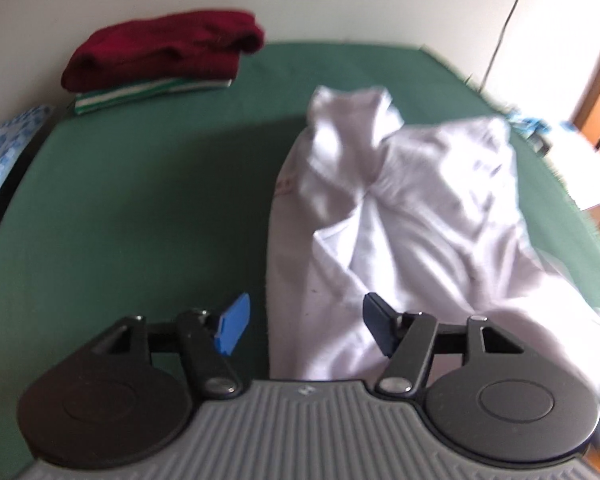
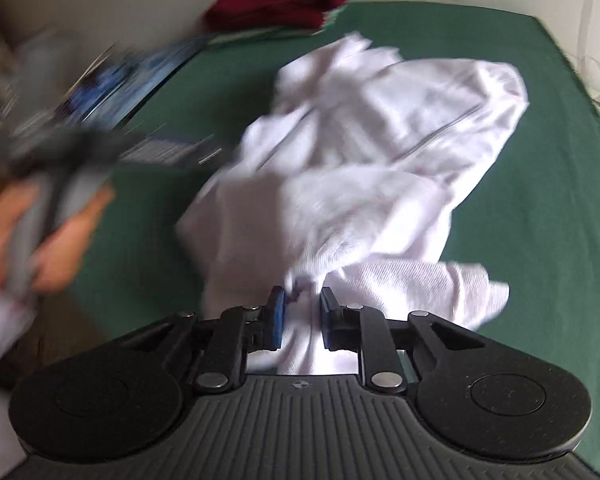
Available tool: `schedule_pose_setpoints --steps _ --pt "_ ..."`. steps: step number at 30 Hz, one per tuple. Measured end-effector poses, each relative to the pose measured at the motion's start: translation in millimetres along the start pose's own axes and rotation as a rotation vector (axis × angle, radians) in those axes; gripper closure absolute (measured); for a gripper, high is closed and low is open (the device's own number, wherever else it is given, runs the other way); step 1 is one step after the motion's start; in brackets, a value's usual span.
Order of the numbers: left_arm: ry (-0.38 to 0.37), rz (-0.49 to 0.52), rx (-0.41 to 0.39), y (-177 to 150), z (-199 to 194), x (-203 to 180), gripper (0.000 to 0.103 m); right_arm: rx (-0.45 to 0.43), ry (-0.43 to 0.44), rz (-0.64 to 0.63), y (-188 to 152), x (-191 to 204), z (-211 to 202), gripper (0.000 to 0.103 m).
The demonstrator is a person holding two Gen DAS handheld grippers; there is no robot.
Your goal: Fold clothes
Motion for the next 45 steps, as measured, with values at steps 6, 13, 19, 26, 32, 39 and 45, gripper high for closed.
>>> schedule_pose_setpoints --steps 6,13,19,26,32,39,45 --pt "0.031 0.005 0.024 -12 24 -2 0.066 0.095 0.147 -0.155 -59 31 -53 0.082" --pt "0.049 0.000 -0.028 -20 -15 0 0.095 -0.206 0.106 0.136 39 -27 -56 0.039" --pt "0.242 -0.069 -0.040 -53 -62 60 0.099 0.012 0.138 0.134 30 -17 37 0.091" --pt "0.356 -0.203 0.015 -92 -98 129 0.097 0.131 0.564 -0.195 -8 120 17 0.086" --pt "0.261 -0.058 -0.105 -33 -86 85 0.034 -0.245 0.077 -0.120 91 30 16 0.032" --pt "0.113 0.199 -0.074 24 -7 14 0.031 -0.182 -0.264 -0.194 112 -23 104 0.057" --pt "0.087 0.295 0.018 34 57 3 0.091 -0.350 -0.347 0.320 109 -126 42 0.103"
Point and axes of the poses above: each gripper's, at about its wrist camera, not at the fingertips, and z roughly the way its jaws point, x to its left, y to its top, the point moved 10 cm from there along z, roughly the way its jaws point
